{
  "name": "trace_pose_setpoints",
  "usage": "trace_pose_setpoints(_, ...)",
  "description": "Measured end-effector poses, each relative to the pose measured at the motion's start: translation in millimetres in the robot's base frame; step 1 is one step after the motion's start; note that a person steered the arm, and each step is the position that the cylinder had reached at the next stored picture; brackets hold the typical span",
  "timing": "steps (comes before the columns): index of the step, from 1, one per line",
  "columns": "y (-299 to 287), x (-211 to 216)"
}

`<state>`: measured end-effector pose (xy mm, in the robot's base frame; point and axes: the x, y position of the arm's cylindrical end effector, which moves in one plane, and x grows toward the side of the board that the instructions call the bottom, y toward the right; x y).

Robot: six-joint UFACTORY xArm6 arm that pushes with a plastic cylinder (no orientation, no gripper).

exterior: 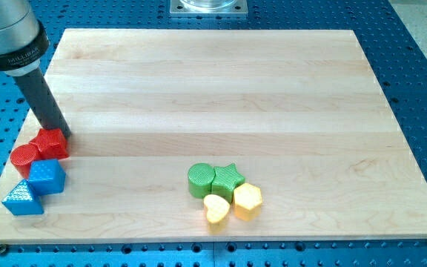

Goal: Point your arm at the bottom right side of the board

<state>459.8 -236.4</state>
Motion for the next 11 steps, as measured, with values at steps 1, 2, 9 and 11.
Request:
trace_pose_setpoints(1,0,8)
trace_pose_setpoints(2,0,8)
trace_pose_setpoints(9,440,123)
trace_pose_setpoints(11,437,159)
